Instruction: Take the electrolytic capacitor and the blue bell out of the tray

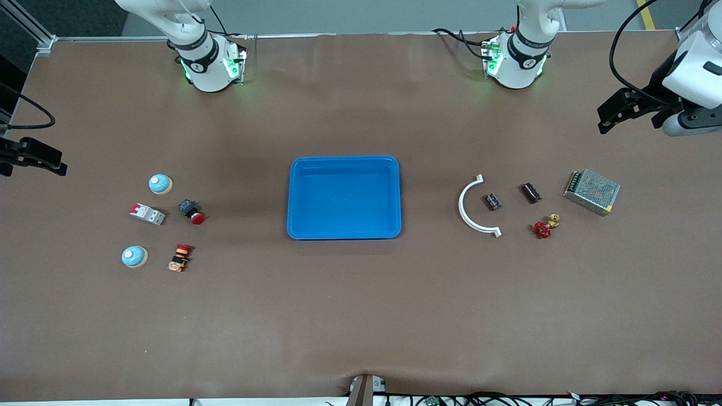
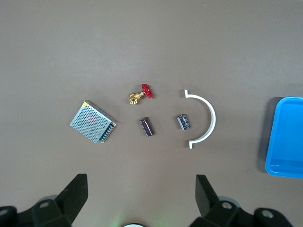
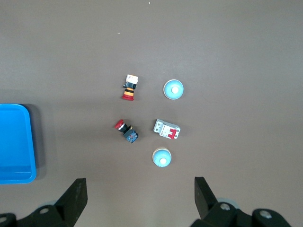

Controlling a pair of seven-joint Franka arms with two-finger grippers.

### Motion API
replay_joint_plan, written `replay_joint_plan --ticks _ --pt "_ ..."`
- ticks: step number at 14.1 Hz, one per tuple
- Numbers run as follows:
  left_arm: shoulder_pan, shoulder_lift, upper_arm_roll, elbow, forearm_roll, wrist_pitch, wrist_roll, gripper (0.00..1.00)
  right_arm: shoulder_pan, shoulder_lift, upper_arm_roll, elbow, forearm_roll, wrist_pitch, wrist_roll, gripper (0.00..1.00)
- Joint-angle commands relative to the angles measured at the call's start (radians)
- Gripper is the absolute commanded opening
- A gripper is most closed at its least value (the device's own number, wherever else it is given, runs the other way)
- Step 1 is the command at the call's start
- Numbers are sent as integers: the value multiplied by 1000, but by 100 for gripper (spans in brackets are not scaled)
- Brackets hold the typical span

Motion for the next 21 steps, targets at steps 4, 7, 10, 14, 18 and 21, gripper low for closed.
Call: replay_joint_plan --ticks 4,7,10,14,18,21 --pt "16 -48 8 -25 -24 7 25 100 12 -7 -18 1 90 3 68 100" --pt "16 -69 8 -46 -25 7 41 100 12 -5 -13 -2 104 35 116 100" --pt "34 -73 8 -48 -37 3 105 100 10 -2 -13 -4 115 41 116 100" --pt "41 -59 8 -35 -76 -3 90 100 10 -5 23 -42 127 89 191 100" --pt "34 -39 5 1 -67 -3 87 100 12 -3 79 -50 115 121 260 100" --pt "36 -17 2 23 -62 -3 90 100 13 -2 82 -55 112 124 260 100"
